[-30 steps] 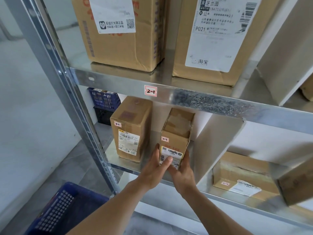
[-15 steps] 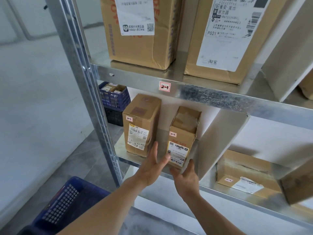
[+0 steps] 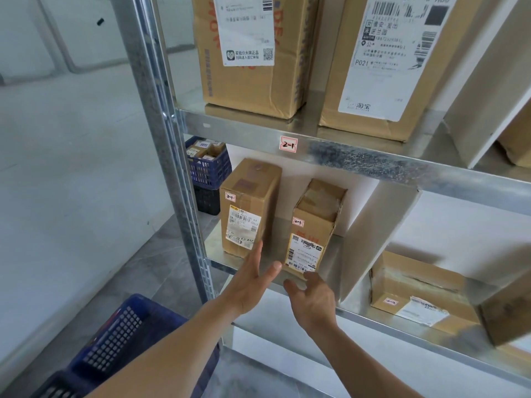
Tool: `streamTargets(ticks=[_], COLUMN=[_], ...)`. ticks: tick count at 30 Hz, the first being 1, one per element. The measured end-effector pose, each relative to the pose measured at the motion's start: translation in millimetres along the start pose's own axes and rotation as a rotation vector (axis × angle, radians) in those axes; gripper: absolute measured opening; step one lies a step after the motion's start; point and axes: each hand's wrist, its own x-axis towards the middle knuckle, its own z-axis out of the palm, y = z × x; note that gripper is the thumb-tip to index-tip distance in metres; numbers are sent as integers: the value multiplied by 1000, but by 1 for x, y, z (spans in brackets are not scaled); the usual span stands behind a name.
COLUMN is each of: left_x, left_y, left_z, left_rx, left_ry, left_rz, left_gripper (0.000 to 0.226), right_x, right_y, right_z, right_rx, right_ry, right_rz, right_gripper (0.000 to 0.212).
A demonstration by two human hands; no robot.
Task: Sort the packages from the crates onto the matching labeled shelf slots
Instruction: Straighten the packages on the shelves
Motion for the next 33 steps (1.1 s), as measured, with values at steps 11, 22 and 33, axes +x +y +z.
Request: streamTargets(ticks=[11,22,33], left_x=[-12,21,43], left_y=[-16,3,-20], left_z=[-41,-75,-66], left_rx=[2,-144,-234], left_ry=[130,234,213], left_rz=[-12,1,-68], left_gripper=[79,76,93], right_x=[14,55,78], right_y=[-27,-60,-69], right_z=[32,54,60], right_rx=[98,213,253], right_ry=[-133,-257,-250], right_rz=[-40,-120,-102], right_gripper=[33,72,74])
